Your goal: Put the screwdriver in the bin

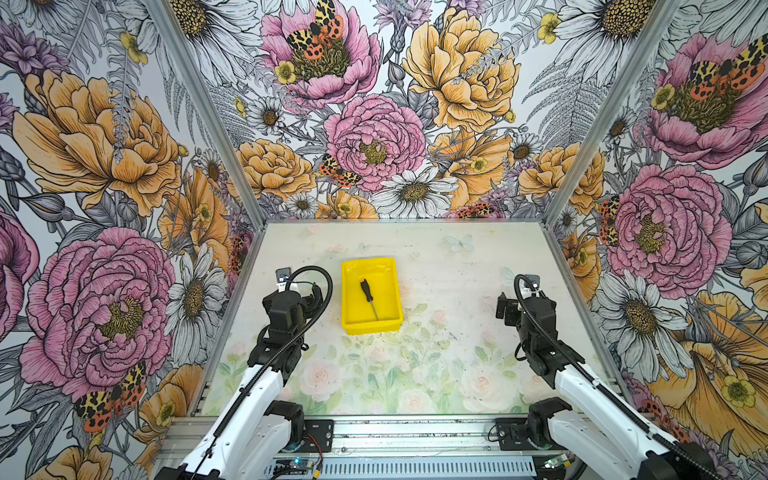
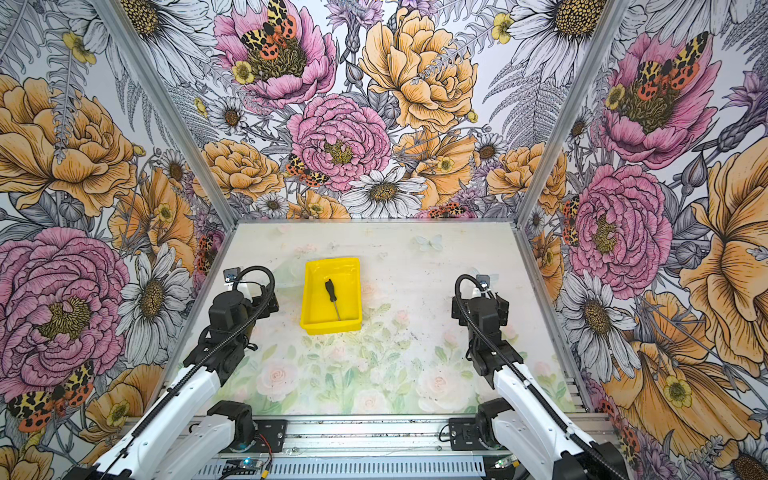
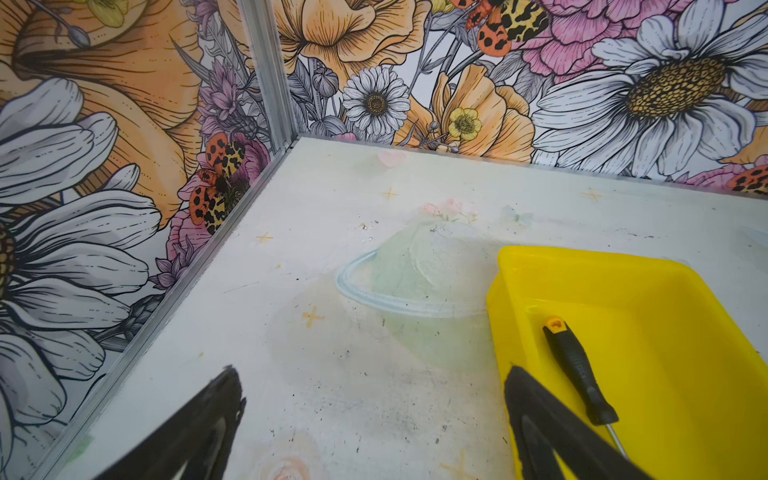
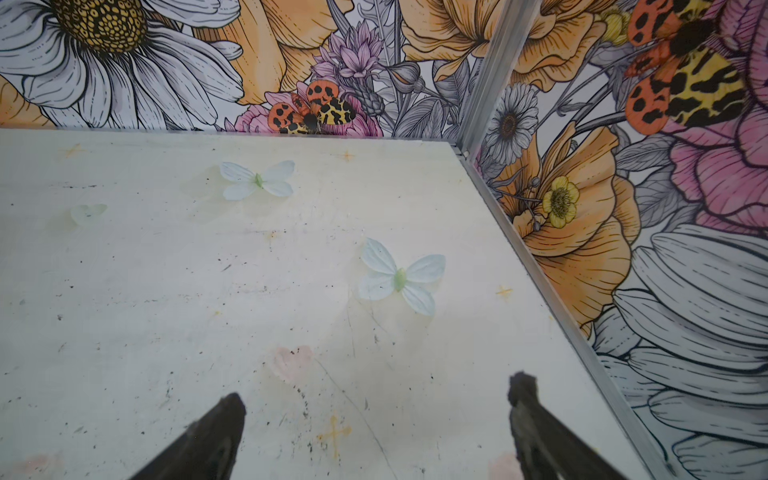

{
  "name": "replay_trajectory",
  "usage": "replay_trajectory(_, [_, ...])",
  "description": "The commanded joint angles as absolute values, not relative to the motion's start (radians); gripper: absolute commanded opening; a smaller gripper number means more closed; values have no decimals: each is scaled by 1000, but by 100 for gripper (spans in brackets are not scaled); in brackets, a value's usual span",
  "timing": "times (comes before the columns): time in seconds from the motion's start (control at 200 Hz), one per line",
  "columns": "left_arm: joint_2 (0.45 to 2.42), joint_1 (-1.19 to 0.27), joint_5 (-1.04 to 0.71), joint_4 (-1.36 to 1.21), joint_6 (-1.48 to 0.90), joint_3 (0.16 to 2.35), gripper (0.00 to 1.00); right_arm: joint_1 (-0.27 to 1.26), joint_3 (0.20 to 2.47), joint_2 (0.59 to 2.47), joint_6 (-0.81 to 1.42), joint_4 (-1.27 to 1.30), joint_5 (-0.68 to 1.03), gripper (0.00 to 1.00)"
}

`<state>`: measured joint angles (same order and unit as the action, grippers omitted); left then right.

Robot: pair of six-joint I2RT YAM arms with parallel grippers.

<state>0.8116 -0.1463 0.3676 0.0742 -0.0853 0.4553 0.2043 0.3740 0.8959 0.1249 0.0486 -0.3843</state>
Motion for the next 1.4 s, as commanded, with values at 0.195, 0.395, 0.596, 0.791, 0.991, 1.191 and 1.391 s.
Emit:
replay_trajectory(0.195, [802, -34, 394, -40, -51, 345, 99, 72, 345, 1092, 64, 297, -175, 99])
replay_trajectory(0.395, [925, -20, 400, -226, -134, 287, 99, 35, 396, 1254, 43, 469, -74, 99])
replay_trajectory(0.596, [1076, -28, 367, -453, -54, 293, 99, 20, 475, 1399, 42, 565, -63, 99])
replay_trajectory(0.791, [1162, -17, 342, -602, -54, 292, 99, -23, 471, 1506, 69, 694, -37, 100])
replay_trajectory(0.991, [1257, -15, 303, -641, -39, 342, 99, -43, 404, 1535, 88, 838, -27, 99])
replay_trajectory(1.191, [1346, -11, 285, -777, -49, 352, 99, -42, 405, 1535, 86, 837, -31, 100])
replay_trajectory(1.391, [1537, -12, 267, -1028, -26, 315, 99, -37, 407, 1535, 84, 833, -38, 99])
